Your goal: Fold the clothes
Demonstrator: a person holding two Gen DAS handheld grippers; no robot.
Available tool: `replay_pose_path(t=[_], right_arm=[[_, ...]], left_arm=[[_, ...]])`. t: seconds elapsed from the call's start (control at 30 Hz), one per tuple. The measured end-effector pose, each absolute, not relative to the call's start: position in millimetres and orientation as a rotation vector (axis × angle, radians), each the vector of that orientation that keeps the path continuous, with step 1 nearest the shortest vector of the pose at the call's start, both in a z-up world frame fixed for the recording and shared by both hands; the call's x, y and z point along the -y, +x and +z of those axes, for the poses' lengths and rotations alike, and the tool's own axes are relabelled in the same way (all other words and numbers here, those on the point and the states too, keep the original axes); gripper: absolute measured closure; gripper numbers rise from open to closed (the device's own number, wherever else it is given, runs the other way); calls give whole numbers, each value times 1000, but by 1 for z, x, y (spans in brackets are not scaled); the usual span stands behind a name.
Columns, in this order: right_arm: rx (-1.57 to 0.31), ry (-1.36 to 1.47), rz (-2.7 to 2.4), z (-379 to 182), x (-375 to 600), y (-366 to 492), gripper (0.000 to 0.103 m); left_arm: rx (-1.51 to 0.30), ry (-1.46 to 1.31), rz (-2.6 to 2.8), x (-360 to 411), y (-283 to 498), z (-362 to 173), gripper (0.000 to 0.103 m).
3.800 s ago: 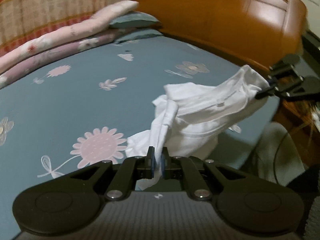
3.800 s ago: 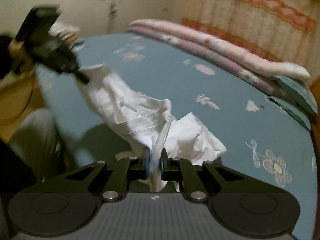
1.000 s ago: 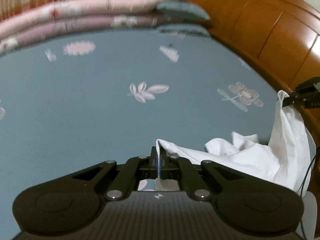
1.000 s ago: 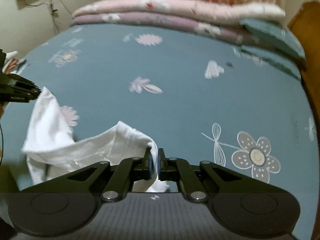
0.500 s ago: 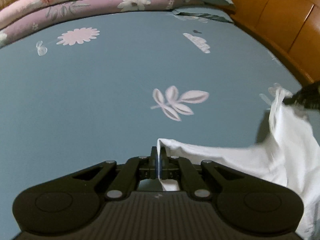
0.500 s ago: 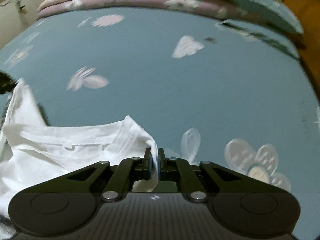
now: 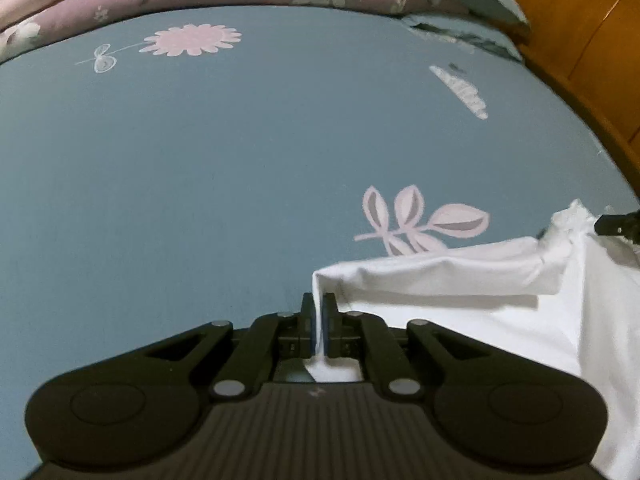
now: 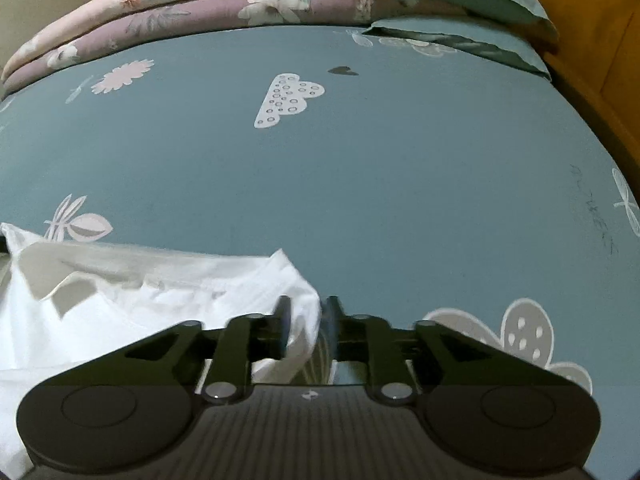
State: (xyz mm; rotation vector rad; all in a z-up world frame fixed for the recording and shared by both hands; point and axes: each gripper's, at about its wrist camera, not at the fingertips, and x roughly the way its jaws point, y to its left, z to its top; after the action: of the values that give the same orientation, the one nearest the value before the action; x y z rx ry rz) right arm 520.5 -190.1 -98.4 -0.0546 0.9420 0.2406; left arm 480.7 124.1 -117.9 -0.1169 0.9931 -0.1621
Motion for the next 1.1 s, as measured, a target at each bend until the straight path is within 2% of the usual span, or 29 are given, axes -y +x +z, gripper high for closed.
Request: replay_pose_path(t=[0.1,0.23,0.3,0.43,0.57,0.83,1.1], right_arm=[[-917,18,263,-80,199,505,68],[-868,92,310,-43,207,477,67],[-852,101,343,-26,207,460,62],[-827,100,412,9,205,414,57],[-812,93,473,30,197,365,40],[-825,55,455,-1,177,283,39],[-724,123,321,-26,155,218,39]], left_arm=[[-986,-105,-168,-125,463,-105,89],[-967,-106,-204,-122,434,-84,78],[-957,-105,-231,-116,415,-73,70],[-942,-109,-289,-99,375,-57,64],[-931,-119,-331,-81,334,-51,59],[-849,-130,-285,-42,245,-59,47],[-798,-79,-225,-12,192,-59,34]])
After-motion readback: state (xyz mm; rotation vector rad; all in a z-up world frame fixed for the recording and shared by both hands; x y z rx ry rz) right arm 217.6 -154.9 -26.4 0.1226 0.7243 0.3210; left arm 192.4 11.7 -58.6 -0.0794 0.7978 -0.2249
